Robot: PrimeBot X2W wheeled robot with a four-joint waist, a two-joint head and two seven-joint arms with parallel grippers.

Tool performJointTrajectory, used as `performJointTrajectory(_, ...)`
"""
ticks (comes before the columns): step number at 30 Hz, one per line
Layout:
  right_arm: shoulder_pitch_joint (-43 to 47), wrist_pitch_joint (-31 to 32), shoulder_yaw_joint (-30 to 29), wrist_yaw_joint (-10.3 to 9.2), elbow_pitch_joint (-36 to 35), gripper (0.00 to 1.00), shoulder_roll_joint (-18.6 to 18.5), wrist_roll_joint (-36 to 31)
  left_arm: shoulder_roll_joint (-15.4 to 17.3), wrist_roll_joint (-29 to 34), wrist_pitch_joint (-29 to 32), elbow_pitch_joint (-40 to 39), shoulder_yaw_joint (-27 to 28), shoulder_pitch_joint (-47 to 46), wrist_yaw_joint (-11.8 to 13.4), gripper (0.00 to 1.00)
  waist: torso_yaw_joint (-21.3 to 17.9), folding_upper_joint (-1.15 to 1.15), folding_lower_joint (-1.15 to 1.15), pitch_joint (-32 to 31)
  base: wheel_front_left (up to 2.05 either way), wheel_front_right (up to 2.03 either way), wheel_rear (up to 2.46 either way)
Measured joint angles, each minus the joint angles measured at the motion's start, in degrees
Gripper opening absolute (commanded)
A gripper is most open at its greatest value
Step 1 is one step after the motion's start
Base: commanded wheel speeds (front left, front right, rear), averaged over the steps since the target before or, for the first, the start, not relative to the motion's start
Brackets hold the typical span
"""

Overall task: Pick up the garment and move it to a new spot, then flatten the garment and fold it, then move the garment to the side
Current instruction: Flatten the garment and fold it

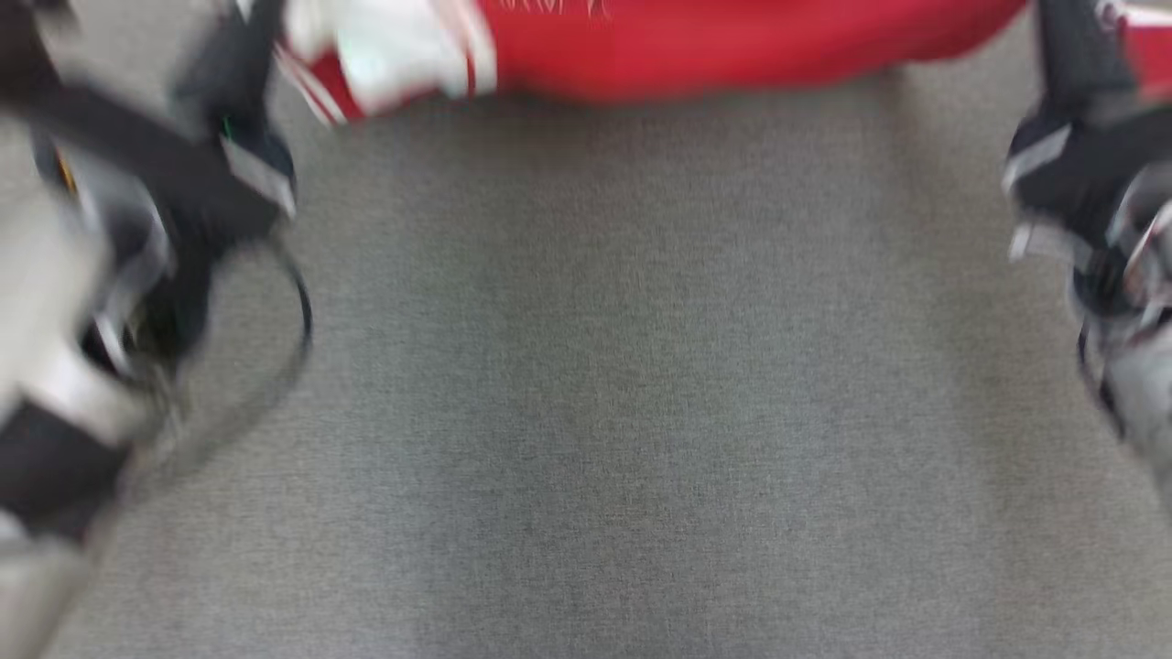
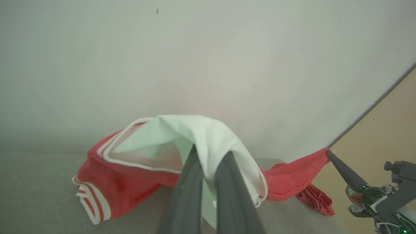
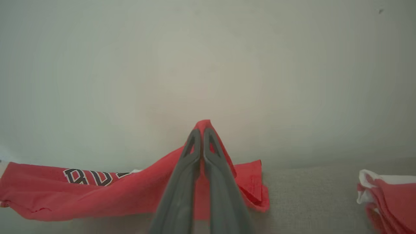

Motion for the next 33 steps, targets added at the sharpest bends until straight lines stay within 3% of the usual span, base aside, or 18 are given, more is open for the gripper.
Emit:
performJointTrajectory(9,21.39,-2.66,-4.24,0.0,-6.48,0.0,1.05,1.27,2.19,-0.49,-6.31,-9.76,-2.23,21.71,4.93,0.0,0.54,0.0,-0.01,-5.85,0.0,0.0,0.0)
performJointTrajectory(17,34.3,-3.33,-7.54,0.01,-10.01,0.0,1.62,-3.34,2.67,-3.39,-8.57,-11.98,-1.7,35.72,6.2,0.0,0.57,-0.01,0.0,-9.87,0.0,0.0,0.0)
performJointTrajectory(27,50.45,-4.1,-12.61,0.01,-11.58,0.0,5.11,-7.04,-2.64,-3.1,-9.42,-11.44,2.82,53.55,6.77,0.0,0.92,-0.01,0.01,-14.12,0.0,0.0,0.0)
performJointTrajectory(33,58.56,-3.5,-15.38,0.01,-12.66,0.0,6.69,-7.86,-5.48,-1.49,-9.48,-10.93,4.3,60.35,5.65,0.0,1.88,0.0,0.0,-16.04,0.0,0.0,0.0)
